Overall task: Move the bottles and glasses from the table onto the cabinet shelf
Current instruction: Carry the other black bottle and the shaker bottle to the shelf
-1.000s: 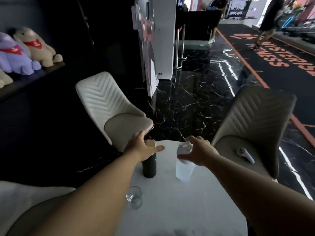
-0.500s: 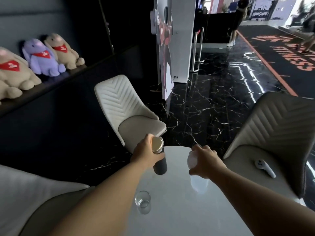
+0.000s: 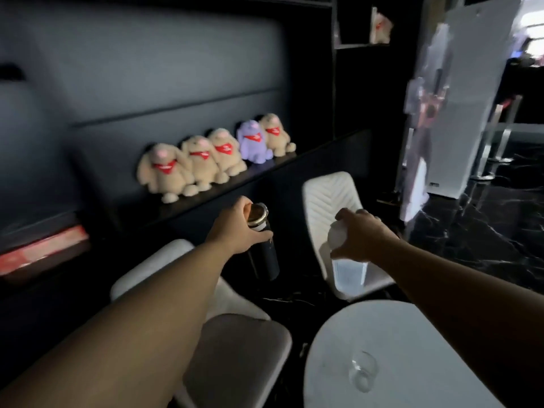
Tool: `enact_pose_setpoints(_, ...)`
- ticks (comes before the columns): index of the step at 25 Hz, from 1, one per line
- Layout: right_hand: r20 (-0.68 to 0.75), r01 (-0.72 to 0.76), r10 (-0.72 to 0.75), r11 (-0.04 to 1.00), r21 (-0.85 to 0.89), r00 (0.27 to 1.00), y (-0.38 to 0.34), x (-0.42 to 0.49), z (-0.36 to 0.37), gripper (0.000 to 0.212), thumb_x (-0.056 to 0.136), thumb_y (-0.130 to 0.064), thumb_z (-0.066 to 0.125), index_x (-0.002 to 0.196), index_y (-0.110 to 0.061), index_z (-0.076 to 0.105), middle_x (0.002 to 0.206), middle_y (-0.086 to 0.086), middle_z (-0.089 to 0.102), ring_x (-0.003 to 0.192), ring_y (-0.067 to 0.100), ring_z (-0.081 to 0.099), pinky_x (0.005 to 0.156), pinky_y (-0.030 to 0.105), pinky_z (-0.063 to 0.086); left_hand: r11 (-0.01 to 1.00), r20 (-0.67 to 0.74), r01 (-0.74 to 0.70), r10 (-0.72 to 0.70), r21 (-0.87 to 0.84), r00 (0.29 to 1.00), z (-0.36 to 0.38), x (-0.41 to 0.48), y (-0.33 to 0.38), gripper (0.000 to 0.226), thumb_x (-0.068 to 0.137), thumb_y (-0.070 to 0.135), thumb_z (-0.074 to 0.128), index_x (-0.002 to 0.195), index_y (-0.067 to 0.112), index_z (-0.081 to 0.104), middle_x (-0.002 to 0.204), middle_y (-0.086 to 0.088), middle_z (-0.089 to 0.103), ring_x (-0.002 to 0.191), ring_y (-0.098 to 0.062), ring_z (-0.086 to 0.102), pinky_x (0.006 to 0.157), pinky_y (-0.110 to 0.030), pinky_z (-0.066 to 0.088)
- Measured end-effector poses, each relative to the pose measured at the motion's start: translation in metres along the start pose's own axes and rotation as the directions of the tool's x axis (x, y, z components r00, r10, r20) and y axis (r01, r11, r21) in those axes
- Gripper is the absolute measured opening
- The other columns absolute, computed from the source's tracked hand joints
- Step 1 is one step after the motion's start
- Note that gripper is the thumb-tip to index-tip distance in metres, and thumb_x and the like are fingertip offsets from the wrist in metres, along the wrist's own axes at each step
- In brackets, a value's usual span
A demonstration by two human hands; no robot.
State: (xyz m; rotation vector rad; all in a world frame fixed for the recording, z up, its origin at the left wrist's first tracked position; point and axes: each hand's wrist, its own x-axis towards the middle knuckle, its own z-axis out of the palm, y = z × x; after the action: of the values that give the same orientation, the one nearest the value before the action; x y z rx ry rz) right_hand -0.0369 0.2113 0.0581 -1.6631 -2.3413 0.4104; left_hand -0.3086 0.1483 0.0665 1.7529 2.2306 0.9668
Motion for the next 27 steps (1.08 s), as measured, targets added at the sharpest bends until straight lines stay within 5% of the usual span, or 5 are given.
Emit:
enact_pose_setpoints(7,0.080,0.409,-0.415,0.909,0.075,0.906,-0.303,-0.001,0.039,0.085,0.032,-0.060,0.074,0.108,-0.026,0.057,0.106,0.004,0.065,0.102,0.030,0.065,0.082,0.039,0.059,0.947,-0.352,0.318,-0.283,0.045,0.892,-0.260,-0.095,-0.174,0.078,0.059,0.045,0.094,0.122,0.023,0.052,0.110,0.002,0.063,0.086,-0.017,0.061,0.064,-0.027,0.044)
enact_pose_setpoints(10,0.101,0.544,-0.557,0.829,0.130,0.824,-0.437,-0.023,0.073,0.088,0.037,-0.060,0.076,0.116,-0.024,0.059,0.106,0.002,0.067,0.099,0.027,0.066,0.082,0.034,0.057,0.909,-0.422,0.414,-0.360,0.041,0.832,-0.356,-0.145,-0.252,0.085,0.057,0.047,0.093,0.127,0.025,0.050,0.117,0.002,0.061,0.098,-0.020,0.064,0.079,-0.032,0.054)
enact_pose_setpoints(17,0.142,0.642,-0.710,0.690,0.335,0.689,-0.715,-0.087,0.157,0.074,0.050,-0.045,0.085,0.116,-0.030,0.058,0.109,-0.002,0.065,0.088,0.021,0.067,0.072,0.033,0.061,0.807,-0.577,0.591,-0.483,-0.001,0.659,-0.555,-0.266,-0.422,0.090,0.058,0.048,0.092,0.132,0.026,0.047,0.117,0.002,0.062,0.098,-0.020,0.065,0.072,-0.031,0.054)
enact_pose_setpoints(20,0.171,0.672,-0.763,0.634,0.383,0.623,-0.798,-0.105,0.191,0.076,0.053,-0.041,0.086,0.122,-0.028,0.056,0.111,-0.001,0.063,0.089,0.021,0.066,0.069,0.030,0.058,0.757,-0.625,0.654,-0.511,-0.002,0.590,-0.609,-0.306,-0.485,0.094,0.057,0.048,0.093,0.135,0.024,0.047,0.117,0.000,0.066,0.099,-0.022,0.067,0.083,-0.034,0.058)
enact_pose_setpoints(27,0.244,0.749,-0.852,0.523,0.406,0.463,-0.948,-0.109,0.272,0.064,0.047,-0.043,0.084,0.104,-0.030,0.057,0.104,-0.006,0.063,0.088,0.018,0.066,0.073,0.037,0.062,0.652,-0.658,0.757,-0.591,-0.050,0.466,-0.664,-0.345,-0.611,0.086,0.067,0.046,0.092,0.134,0.019,0.045,0.109,0.000,0.063,0.095,-0.023,0.063,0.076,-0.032,0.049)
